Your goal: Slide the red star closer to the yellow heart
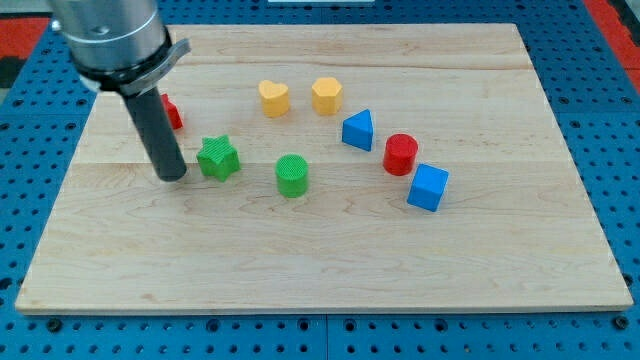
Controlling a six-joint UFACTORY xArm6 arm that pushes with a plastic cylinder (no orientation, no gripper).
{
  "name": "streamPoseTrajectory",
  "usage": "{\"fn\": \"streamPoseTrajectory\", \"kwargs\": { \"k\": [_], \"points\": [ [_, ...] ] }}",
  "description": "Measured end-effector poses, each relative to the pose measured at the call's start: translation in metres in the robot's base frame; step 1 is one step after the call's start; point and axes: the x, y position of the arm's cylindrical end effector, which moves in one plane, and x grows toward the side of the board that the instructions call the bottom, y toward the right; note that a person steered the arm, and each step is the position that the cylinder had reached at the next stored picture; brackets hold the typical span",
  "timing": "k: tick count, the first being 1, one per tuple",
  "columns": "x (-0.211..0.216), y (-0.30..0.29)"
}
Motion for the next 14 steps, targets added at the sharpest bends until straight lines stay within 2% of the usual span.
{"fn": "streamPoseTrajectory", "kwargs": {
  "k": [1, 2, 4, 5, 6, 8, 13, 14],
  "points": [
    [0.016, -0.011],
    [0.000, -0.035],
    [-0.059, -0.086],
    [-0.088, -0.084],
    [-0.103, -0.056],
    [-0.085, -0.042],
    [-0.081, 0.054],
    [-0.065, 0.062]
  ]
}}
